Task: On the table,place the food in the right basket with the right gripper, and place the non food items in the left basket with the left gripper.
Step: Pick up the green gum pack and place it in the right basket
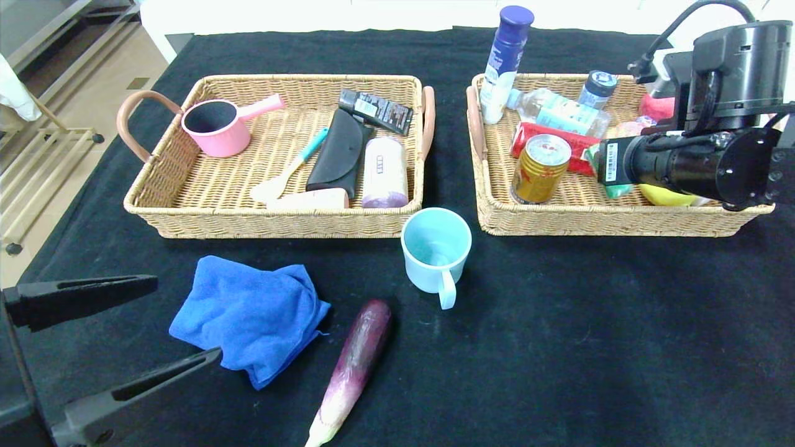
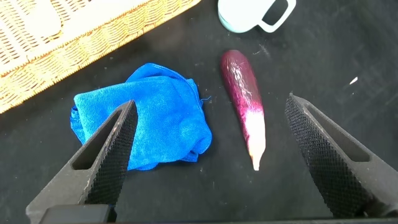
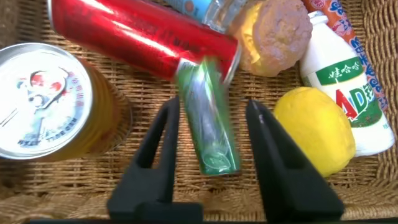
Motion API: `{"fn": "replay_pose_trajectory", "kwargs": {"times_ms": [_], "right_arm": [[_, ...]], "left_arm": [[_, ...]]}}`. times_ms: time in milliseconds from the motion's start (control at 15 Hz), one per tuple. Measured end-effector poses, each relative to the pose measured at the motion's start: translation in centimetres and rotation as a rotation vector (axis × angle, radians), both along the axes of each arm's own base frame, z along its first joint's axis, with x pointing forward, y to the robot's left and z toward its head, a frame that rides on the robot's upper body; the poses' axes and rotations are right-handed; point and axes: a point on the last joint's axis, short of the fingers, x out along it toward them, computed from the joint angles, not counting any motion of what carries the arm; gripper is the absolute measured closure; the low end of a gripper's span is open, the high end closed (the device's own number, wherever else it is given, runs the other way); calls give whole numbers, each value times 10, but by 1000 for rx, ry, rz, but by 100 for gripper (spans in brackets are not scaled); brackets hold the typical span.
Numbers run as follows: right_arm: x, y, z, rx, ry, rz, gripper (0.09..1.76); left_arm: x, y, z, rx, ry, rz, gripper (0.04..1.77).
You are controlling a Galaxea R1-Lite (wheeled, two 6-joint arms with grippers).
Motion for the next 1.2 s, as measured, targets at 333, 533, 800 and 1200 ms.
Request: {"fn": "replay_pose_trajectory", "kwargs": {"times_ms": [333, 533, 800, 1200], "right_arm": [[1, -1, -3, -4, 12, -3, 59], [0, -1, -3, -6, 16, -1, 45], [-7, 0, 1, -4, 7, 17, 33], [-64, -3, 2, 37, 33, 308, 23]], "left_arm": [[0, 0, 0, 2, -1, -2, 9], [0, 0, 0, 3, -1, -2, 9], [0, 0, 0, 4, 0, -2, 9], [-1, 0, 0, 7, 3, 0, 9]]}}
